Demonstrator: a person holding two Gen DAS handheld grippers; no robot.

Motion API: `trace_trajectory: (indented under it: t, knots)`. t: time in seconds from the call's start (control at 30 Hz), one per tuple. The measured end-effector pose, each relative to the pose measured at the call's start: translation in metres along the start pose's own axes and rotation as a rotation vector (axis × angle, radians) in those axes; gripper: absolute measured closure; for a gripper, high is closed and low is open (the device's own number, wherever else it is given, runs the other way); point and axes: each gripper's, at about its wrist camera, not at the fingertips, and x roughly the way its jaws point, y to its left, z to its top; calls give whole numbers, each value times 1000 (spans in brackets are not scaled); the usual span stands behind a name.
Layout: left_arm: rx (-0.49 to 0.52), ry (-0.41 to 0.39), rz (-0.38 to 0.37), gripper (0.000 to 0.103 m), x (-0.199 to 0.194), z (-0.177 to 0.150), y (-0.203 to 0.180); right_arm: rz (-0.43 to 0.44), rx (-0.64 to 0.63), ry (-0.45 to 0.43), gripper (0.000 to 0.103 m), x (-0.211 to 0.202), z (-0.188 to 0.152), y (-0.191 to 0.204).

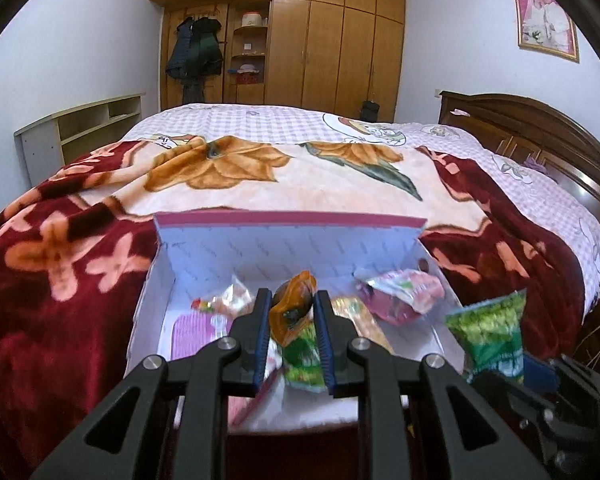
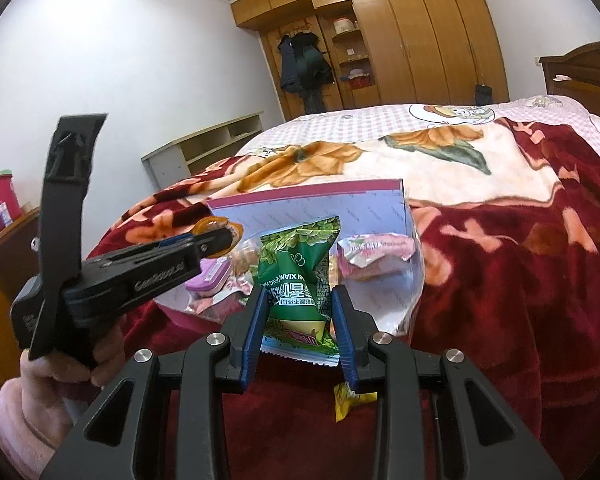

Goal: Organize snacks
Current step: 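Open both tools to drop the orange candy and green pack into the box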

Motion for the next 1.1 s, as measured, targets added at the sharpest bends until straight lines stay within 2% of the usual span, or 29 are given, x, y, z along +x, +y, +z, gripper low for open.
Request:
trace_trajectory:
  t: [0.17, 0.4, 0.53, 0.67, 0.7, 0.77, 0.93, 1.1]
  knots:
    - [-7, 2, 29, 81, 28, 10, 6, -20, -6, -5, 69, 10, 5, -2]
    - [-45, 68, 75, 81, 72, 16, 23, -32, 11, 12, 69, 25, 7, -10]
    - [-52, 99, 80, 81, 87, 12, 27, -39, 21, 22, 69, 33, 7, -15]
    - [-33, 94, 91, 80, 92, 11, 25, -50, 29, 39, 69, 41, 5, -20]
    - [-32, 92, 88, 79, 91, 11, 25, -53, 33, 45, 69, 43, 5, -21]
    - [-32, 96, 90, 69, 92, 12, 25, -55, 39, 51, 69, 47, 3, -23]
    - [-40, 102, 86, 59, 91, 12, 27, -58, 49, 66, 69, 52, 0, -26]
    - [-22, 105, 83, 58, 90, 10, 24, -57, 59, 81, 69, 55, 0, -29]
